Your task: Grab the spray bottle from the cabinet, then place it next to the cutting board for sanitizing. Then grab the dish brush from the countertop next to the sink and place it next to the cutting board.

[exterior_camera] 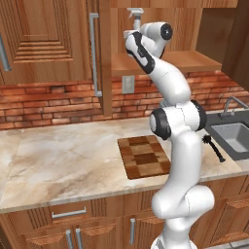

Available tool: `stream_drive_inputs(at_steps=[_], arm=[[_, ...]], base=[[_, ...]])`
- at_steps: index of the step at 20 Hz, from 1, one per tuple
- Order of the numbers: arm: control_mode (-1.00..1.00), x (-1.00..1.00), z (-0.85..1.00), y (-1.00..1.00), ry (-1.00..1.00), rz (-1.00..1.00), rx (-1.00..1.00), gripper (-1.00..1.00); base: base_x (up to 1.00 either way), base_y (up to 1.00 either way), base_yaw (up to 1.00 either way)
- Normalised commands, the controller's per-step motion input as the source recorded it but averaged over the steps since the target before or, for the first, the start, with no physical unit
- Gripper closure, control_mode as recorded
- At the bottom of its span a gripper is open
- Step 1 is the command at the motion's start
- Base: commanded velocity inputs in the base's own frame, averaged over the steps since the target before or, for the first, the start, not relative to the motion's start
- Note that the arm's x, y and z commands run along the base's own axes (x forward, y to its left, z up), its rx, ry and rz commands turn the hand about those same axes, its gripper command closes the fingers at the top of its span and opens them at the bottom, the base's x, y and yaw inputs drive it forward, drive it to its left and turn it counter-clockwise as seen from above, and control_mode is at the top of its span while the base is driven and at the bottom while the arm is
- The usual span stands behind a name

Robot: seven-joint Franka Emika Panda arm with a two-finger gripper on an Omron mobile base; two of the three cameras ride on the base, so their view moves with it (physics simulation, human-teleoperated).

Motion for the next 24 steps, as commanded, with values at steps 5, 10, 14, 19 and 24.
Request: stream_drive_inputs(at_steps=[5,10,14,19,24], arm=[[-1.00,0.02,0.00,0.00,0.00,0.00,0.00,1.00],[-1.00,0.00,0.00,0.00,0.00,0.00,0.00,1.00],[-1.00,0.00,0.00,0.00,0.00,0.00,0.00,1.00],[-1.00,-0.02,0.00,0.00,0.00,0.00,0.00,1.00],[-1.00,-0.21,-0.02,-0.04,0.05,0.00,0.01,1.00]], base=[[0.00,0.00,0.00],[0.00,0.00,0.00],[0.00,0.00,0.00],[0.00,0.00,0.00],[0.00,0.00,0.00]])
